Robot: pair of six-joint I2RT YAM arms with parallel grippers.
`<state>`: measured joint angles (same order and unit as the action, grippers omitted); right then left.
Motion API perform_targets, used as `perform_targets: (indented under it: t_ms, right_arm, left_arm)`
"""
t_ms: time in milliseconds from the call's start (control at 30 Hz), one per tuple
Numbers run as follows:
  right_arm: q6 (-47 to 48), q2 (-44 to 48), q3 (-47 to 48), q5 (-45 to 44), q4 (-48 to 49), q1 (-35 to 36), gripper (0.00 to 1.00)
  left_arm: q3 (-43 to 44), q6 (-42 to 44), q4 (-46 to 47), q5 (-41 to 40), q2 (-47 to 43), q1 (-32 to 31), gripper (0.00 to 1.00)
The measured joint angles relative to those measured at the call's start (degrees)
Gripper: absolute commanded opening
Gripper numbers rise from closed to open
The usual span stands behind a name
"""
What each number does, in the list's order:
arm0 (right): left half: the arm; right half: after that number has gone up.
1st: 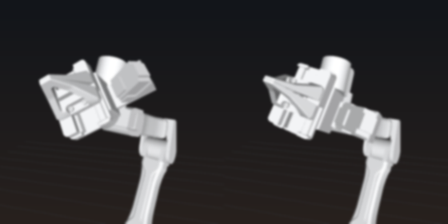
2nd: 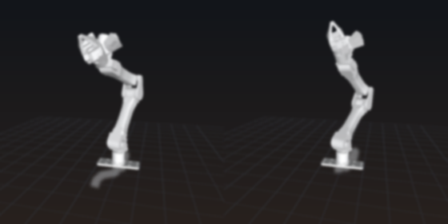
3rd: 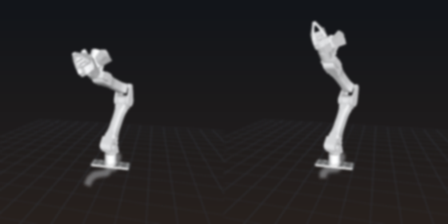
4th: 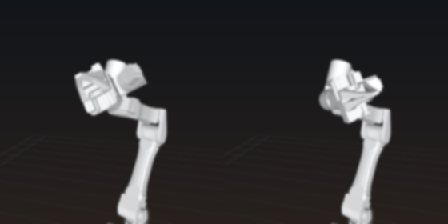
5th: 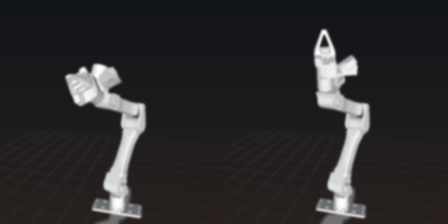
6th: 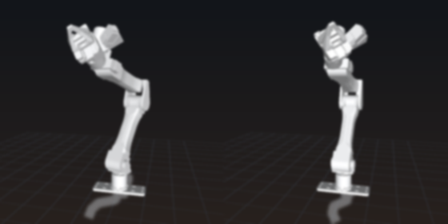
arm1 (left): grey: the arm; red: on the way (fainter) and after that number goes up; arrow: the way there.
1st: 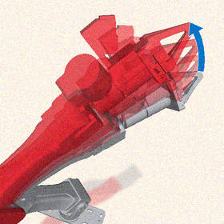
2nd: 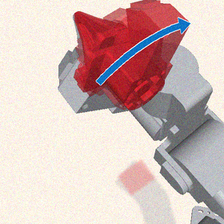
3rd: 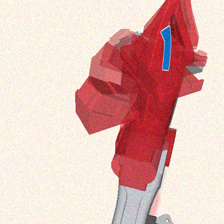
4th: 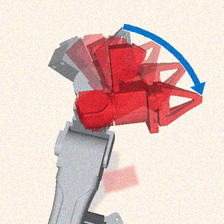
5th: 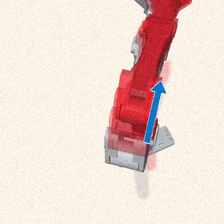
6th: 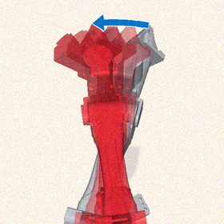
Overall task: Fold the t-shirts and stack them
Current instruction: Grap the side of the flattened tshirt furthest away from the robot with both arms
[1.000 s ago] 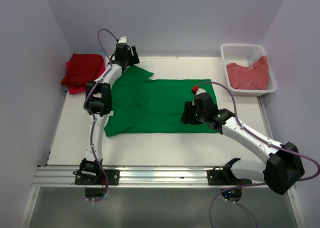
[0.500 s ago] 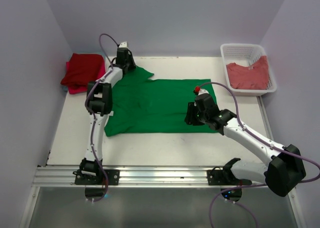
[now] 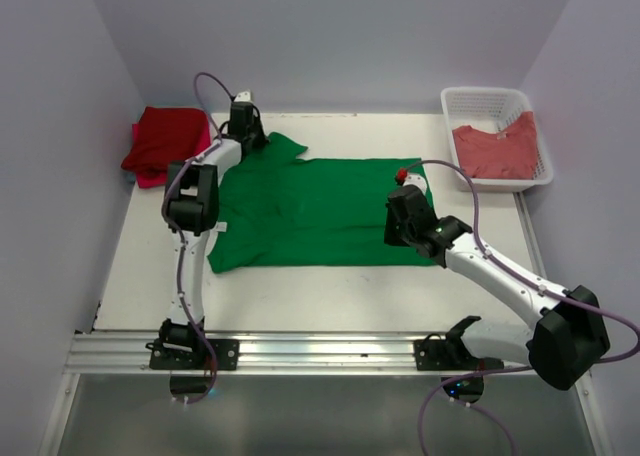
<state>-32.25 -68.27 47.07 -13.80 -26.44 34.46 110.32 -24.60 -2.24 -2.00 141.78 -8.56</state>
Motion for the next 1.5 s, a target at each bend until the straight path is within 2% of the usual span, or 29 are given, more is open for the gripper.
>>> perform_targets:
  t_ms: [100,300,333,367,400,533,567,833,1133,1300,1500]
  right_arm:
    - [-0.28,-1.38,1.57,-4.59,0.04,-0.24,0.00]
    - [-0.07,-10.21,9.35,-11.15,1.73,-5.90,0.02]
    - [0.09,-12.81,11.37,-11.69,2.14,-7.10,0.12]
    - [0.42,-15.65,13.70,-12.41,2.38,-8.31,0.29]
    - [0.63,-17.77,15.47,-12.85,3.06,-9.07,0.52]
    - [2.80,-29.11,25.94,-14.38,3.17,-12.55,0.78]
    - [3.21,-32.09,28.85,-14.64,3.50,-13.16,0.79]
    - [5.35,-49.70,47.74,-14.99,2.01,-18.78,0.77]
    - [5.29,-64.61,62.20,-14.40,-2.82,-25.97,0.74]
    - [5.20,-68.11,64.92,-12.11,-3.85,-27.36,0.60]
    - [4.92,-68.26,64.92,-8.98,-3.50,-27.45,0.38]
  left_arm:
    - [-3.28,0.09,0.90,0.07,-2.75,0.00,0.00]
    - [-9.66,0.00,3.30,0.48,-12.35,0.00,0.00]
    - [-10.38,-0.09,3.87,0.57,-14.14,0.00,0.00]
    - [-11.10,-0.26,4.72,0.72,-15.96,0.00,0.00]
    - [-11.91,-0.39,5.31,0.94,-17.70,0.00,0.00]
    - [-16.37,-1.86,8.00,1.79,-23.65,0.00,0.00]
    - [-17.66,-2.29,8.46,2.10,-24.79,0.00,0.00]
    - [-27.89,-5.86,9.81,5.53,-29.38,-0.02,0.00]
    - [-38.49,-7.54,10.10,7.34,-37.81,-0.04,0.00]
    - [-39.52,-7.56,10.45,7.34,-41.46,-0.09,0.00]
    - [-40.04,-7.54,10.27,7.34,-42.16,-0.09,0.00]
